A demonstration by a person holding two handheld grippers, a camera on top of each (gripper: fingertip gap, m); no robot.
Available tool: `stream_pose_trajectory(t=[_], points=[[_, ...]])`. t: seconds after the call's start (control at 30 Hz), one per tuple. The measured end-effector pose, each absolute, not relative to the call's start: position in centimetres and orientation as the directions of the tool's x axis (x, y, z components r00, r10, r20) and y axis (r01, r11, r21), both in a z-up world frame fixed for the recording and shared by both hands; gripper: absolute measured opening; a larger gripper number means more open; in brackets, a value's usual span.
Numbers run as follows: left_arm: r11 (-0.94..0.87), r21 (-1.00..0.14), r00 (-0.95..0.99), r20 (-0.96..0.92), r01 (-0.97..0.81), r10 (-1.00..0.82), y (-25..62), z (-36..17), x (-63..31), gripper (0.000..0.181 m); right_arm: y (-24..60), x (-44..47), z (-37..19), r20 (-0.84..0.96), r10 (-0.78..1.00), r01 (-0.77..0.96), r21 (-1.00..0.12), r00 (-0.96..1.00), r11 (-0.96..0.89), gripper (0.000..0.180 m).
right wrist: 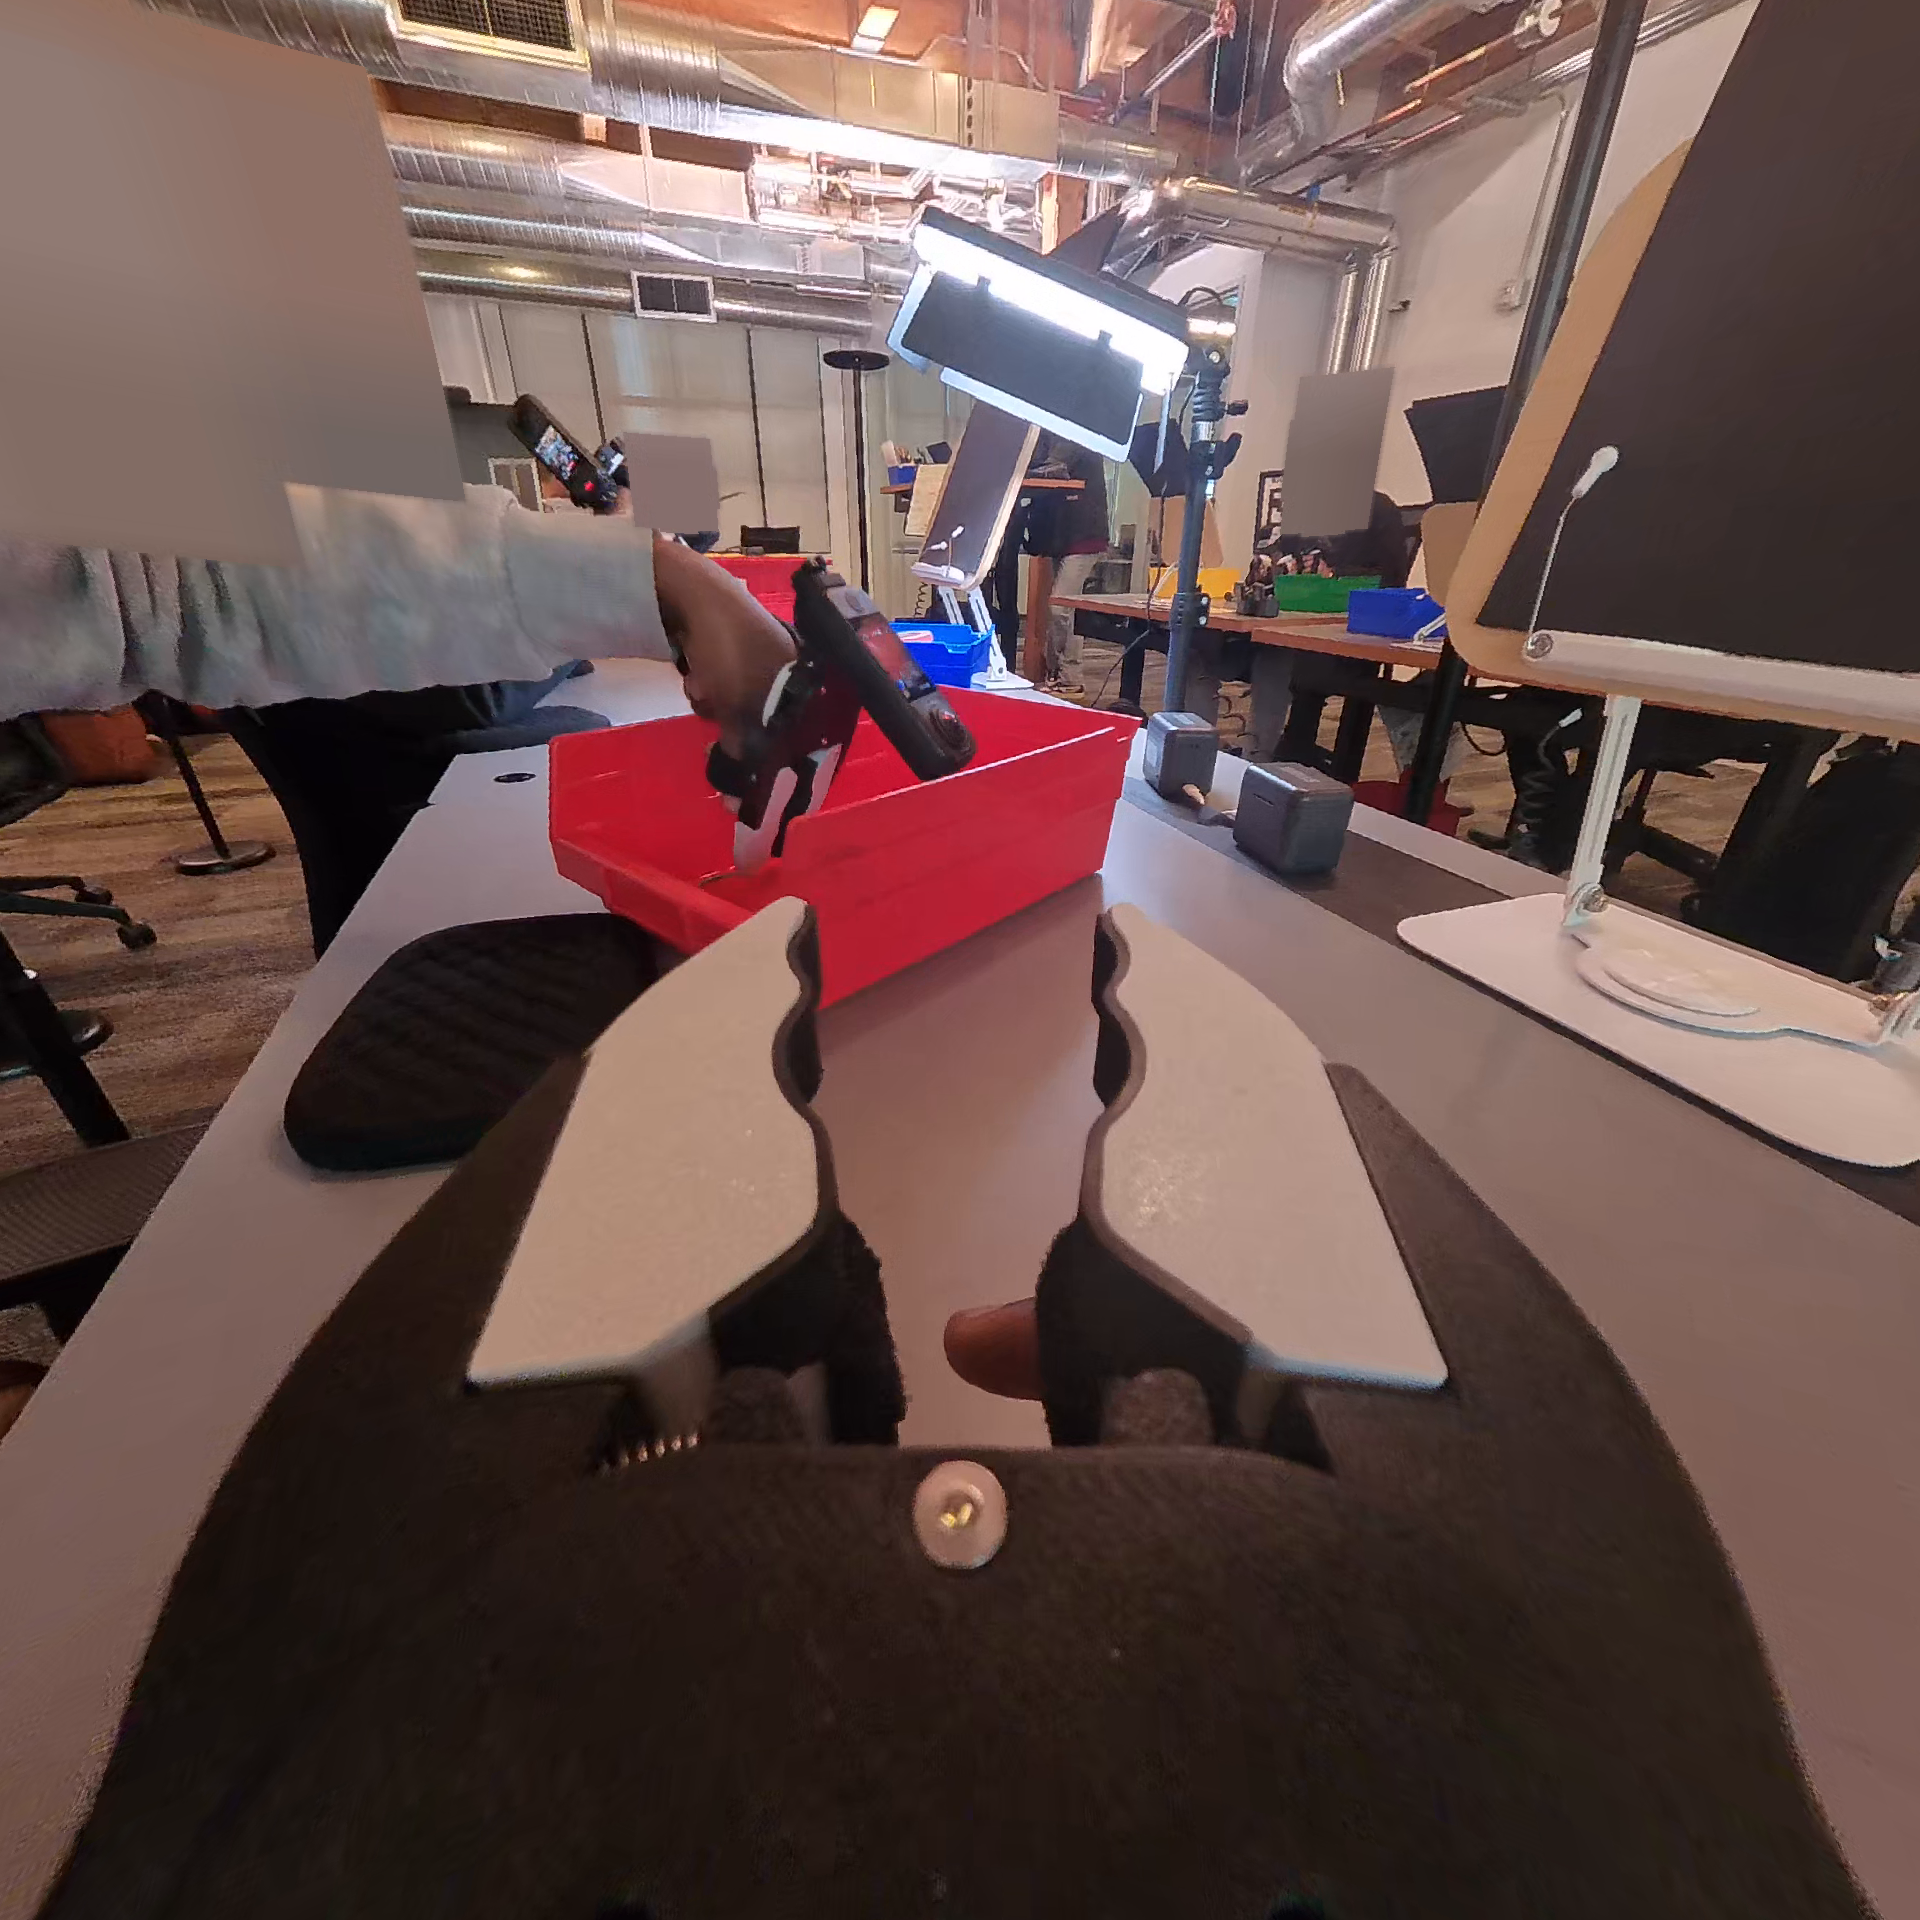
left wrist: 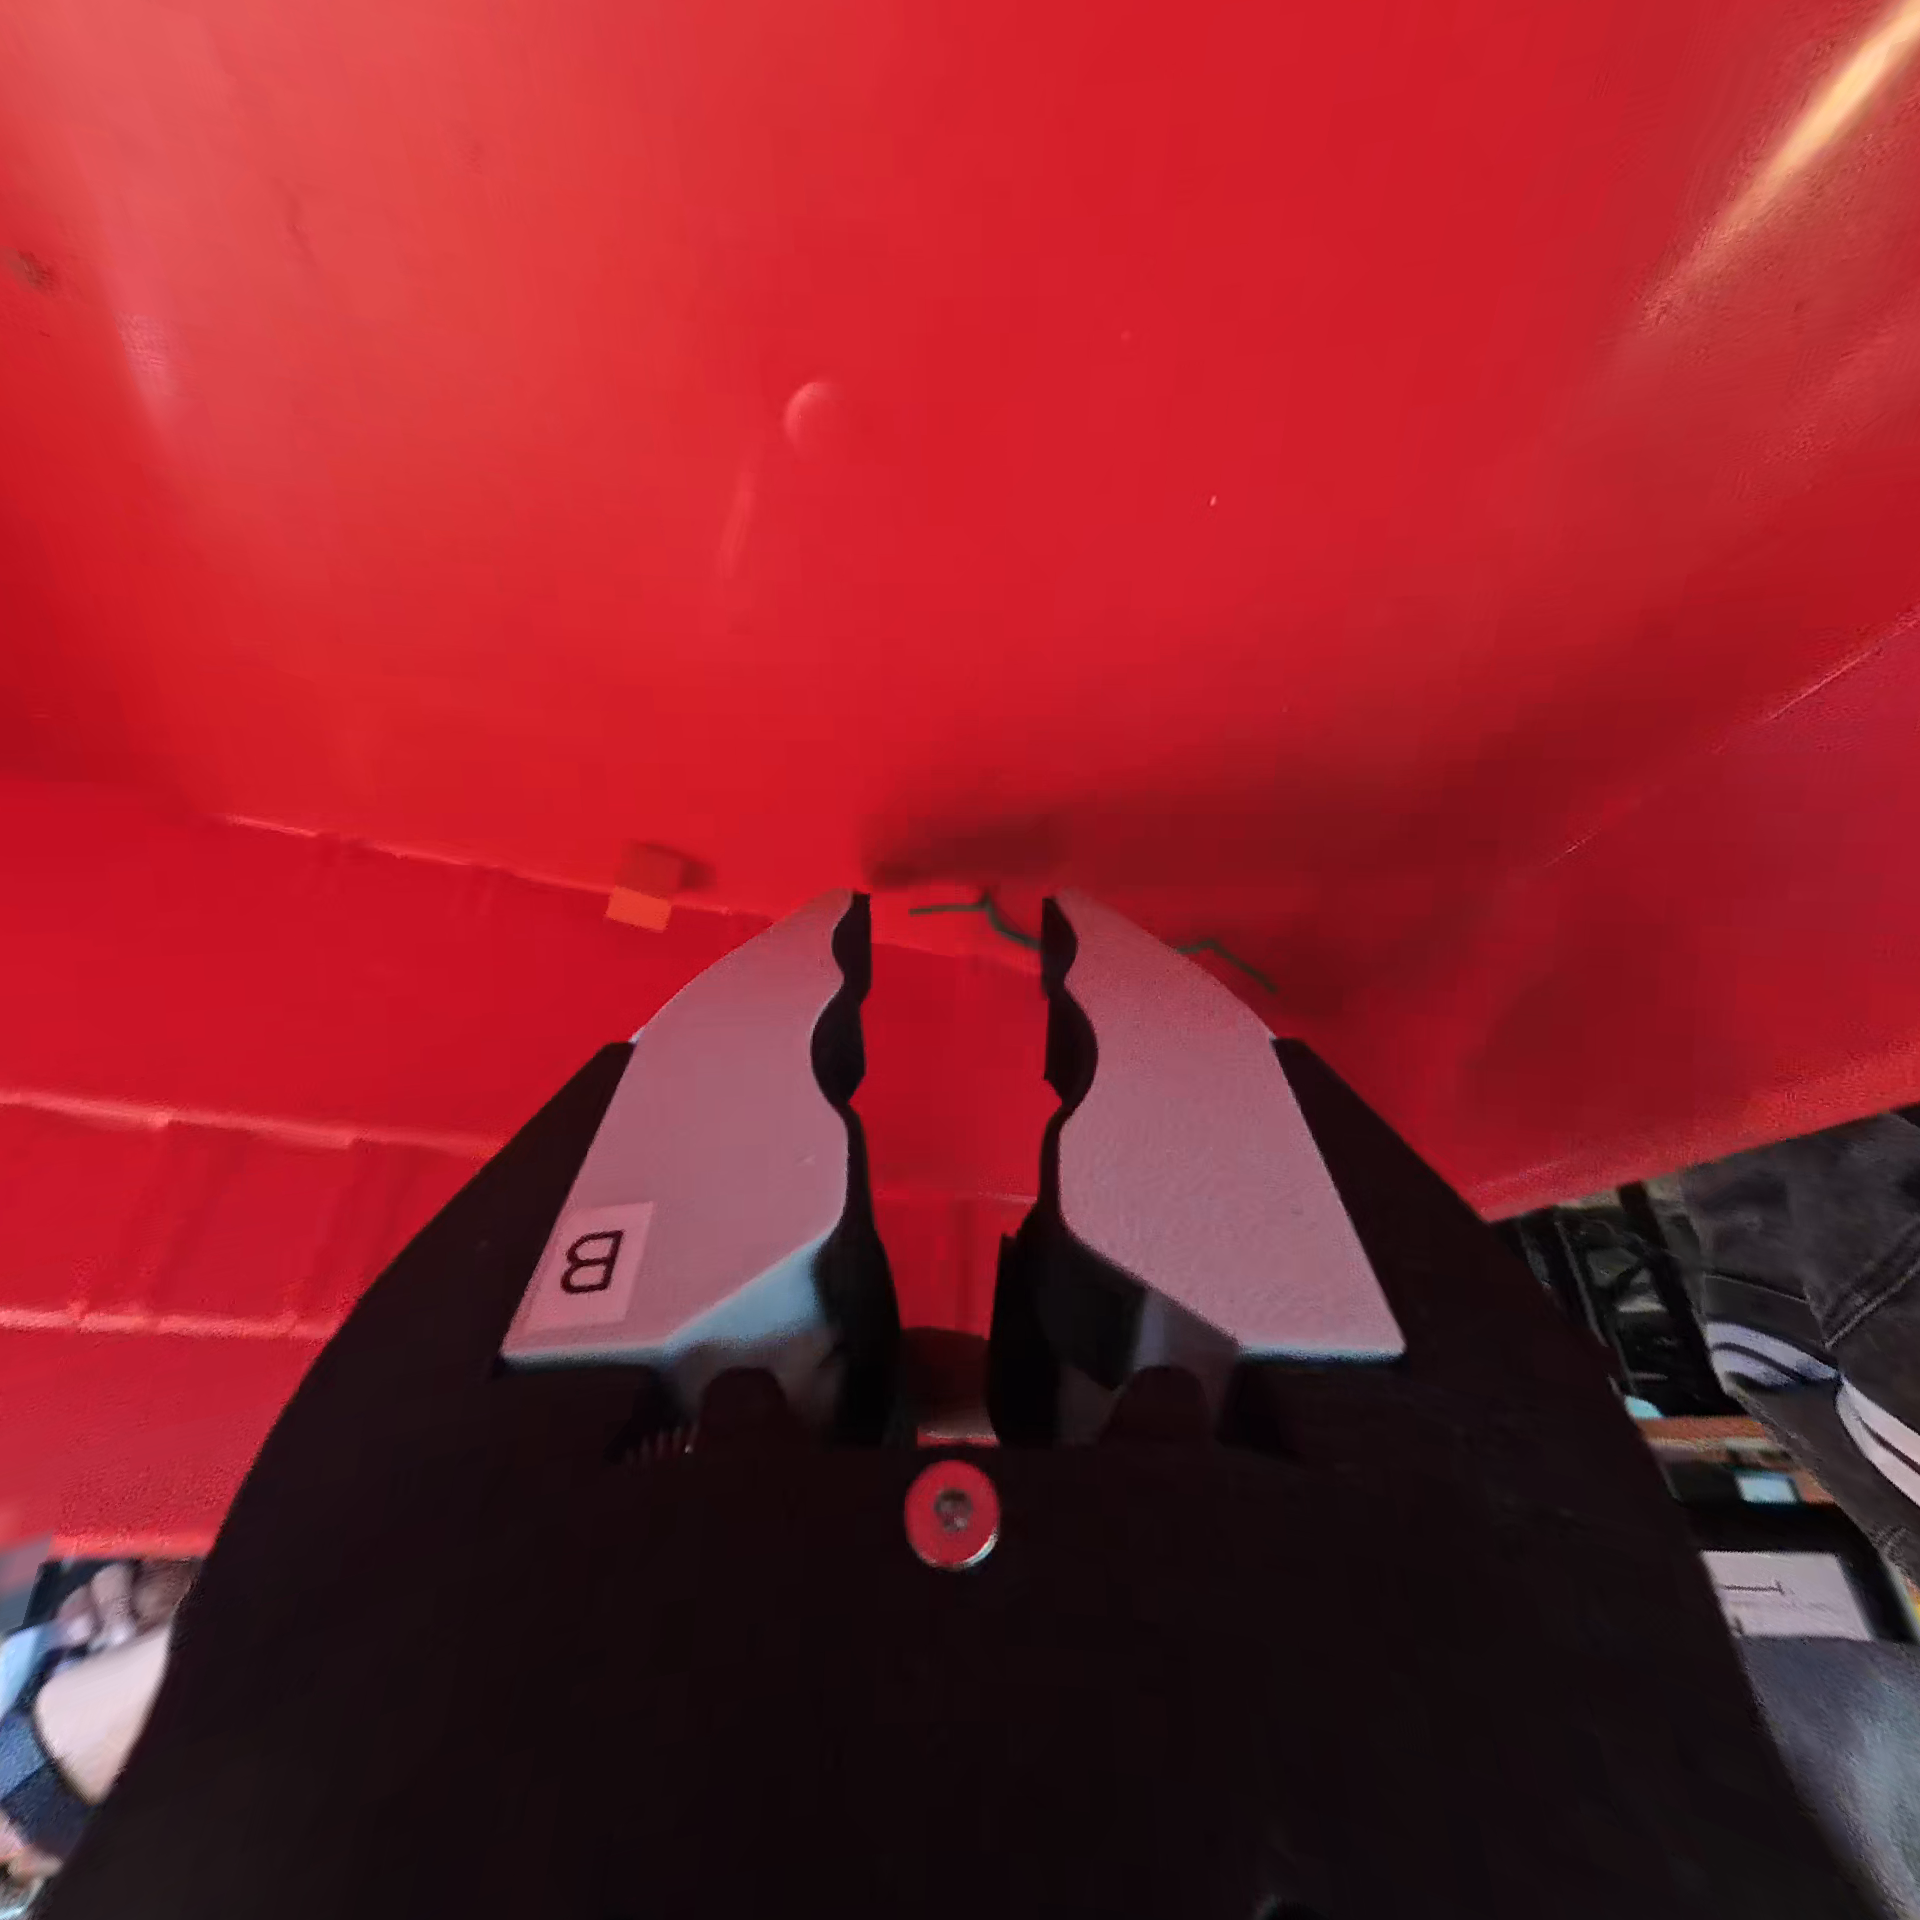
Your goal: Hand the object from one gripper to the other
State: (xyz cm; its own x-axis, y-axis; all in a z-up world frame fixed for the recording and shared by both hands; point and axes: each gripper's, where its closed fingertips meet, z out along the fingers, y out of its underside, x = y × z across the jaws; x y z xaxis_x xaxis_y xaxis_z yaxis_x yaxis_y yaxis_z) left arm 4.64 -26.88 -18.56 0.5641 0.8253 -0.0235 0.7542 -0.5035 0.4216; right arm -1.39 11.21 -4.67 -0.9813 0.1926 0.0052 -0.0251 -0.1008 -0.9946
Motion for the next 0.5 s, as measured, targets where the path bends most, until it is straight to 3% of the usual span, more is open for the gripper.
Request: stream_pose_trajectory(t=[0.03, 0.13, 0.27, 0.43, 0.5], points=[[-0.503, 0.428, 0.559, -0.009, 0.751, 0.829, -26.8, -19.0, 4.9, 0.03, 11.2, -1.4, -4.6, 0.012, 0.195, -0.032, -0.994, -0.981, -0.101, 0.05], [-0.49, 0.47, 0.565, -0.022, 0.734, 0.825, -27.3, -18.9, 5.5, 0.029, 11.3, -1.4, -4.6, 0.03, 0.204, -0.05, -0.994, -0.978, -0.093, 0.05], [-0.523, 0.435, 0.592, -0.029, 0.733, 0.805, -27.0, -19.0, 5.6, 0.006, 11.3, -1.4, -4.6, 0.048, 0.211, -0.067, -0.994, -0.976, -0.085, 0.049], [-0.564, 0.263, 0.597, -0.063, 0.783, 0.8, -25.3, -17.2, 4.3, 0.0, 11.1, -1.3, -5.0, 0.074, 0.216, -0.089, -0.994, -0.974, -0.061, 0.049], [-0.579, 0.145, 0.594, -0.091, 0.802, 0.799, -24.3, -15.2, 3.3, 0.0, 11.0, -1.3, -5.2, 0.083, 0.214, -0.095, -0.994, -0.973, -0.046, 0.048]])
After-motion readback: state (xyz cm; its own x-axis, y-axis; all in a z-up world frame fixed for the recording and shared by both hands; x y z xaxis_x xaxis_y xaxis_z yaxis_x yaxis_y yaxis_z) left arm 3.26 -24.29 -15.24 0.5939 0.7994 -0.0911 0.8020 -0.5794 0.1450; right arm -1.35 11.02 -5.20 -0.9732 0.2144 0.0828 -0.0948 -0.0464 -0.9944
